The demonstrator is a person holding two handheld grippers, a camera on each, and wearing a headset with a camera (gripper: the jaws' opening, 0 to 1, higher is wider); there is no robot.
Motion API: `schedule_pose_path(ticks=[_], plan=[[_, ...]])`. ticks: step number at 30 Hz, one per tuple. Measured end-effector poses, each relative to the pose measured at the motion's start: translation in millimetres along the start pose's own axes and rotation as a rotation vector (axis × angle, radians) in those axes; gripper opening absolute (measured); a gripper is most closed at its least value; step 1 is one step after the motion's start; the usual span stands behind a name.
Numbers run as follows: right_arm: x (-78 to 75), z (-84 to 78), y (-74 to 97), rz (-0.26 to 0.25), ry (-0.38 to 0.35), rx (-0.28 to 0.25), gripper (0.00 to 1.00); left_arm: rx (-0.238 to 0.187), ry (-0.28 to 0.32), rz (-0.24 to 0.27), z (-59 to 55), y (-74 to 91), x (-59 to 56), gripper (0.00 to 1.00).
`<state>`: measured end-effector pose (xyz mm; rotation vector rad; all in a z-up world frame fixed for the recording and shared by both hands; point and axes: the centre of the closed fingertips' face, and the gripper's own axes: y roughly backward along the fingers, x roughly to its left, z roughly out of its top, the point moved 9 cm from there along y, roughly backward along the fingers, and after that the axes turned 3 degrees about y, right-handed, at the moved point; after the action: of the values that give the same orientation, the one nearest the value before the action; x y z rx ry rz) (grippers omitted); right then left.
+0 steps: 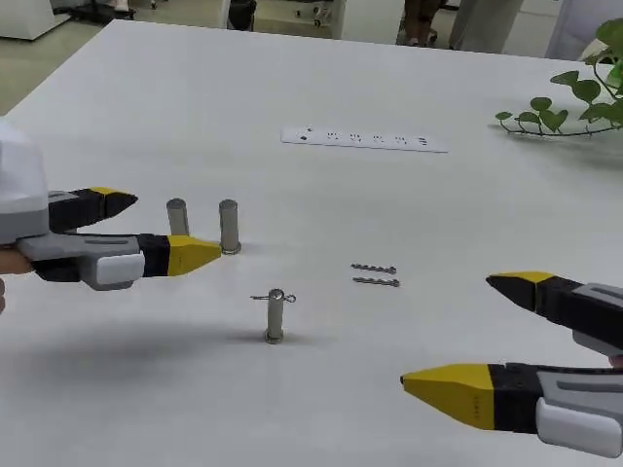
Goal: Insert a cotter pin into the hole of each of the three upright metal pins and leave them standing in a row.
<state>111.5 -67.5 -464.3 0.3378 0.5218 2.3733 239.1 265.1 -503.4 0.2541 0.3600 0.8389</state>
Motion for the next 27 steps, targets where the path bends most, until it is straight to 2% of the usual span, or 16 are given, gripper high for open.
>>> schedule_pose_path(ticks=[1,4,7,11,16,19,23,24,27], plan=[[0.4,-0.3,-0.4,-0.002,-0.002,0.002,0.92,0.006,-0.001,0.006,-0.6,-2.0,2.6,0.81],[1.8,-1.0,-0.9,0.002,-0.01,0.003,0.91,0.029,0.047,-0.003,-4.4,-8.8,9.8,0.78],[2.7,-3.5,-0.9,0.007,-0.017,0.015,0.91,0.057,-0.006,0.021,-6.7,-13.5,15.1,0.71],[2.3,-6.3,-1.0,0.005,-0.023,0.026,0.91,0.064,-0.018,0.044,-9.6,-19.6,21.3,0.63],[0.9,-7.5,-0.9,0.001,-0.023,0.039,0.9,0.053,-0.005,0.059,-11.7,-25.8,26.9,0.46],[-1.0,-8.1,0.9,-0.003,-0.039,0.038,0.89,0.05,0.044,0.07,-12.8,-30.6,29.8,0.39],[-3.3,-9.5,3.0,-0.021,-0.047,0.047,0.88,0.069,0.023,0.077,-17.3,-35.4,30.3,0.29],[-3.7,-9.8,3.2,-0.021,-0.045,0.05,0.86,0.08,0.0,0.078,-18.5,-36.5,29.8,0.25],[-3.9,-10.1,3.5,-0.019,-0.041,0.059,0.86,0.077,-0.025,0.101,-18.5,-38.6,30.9,0.15]])
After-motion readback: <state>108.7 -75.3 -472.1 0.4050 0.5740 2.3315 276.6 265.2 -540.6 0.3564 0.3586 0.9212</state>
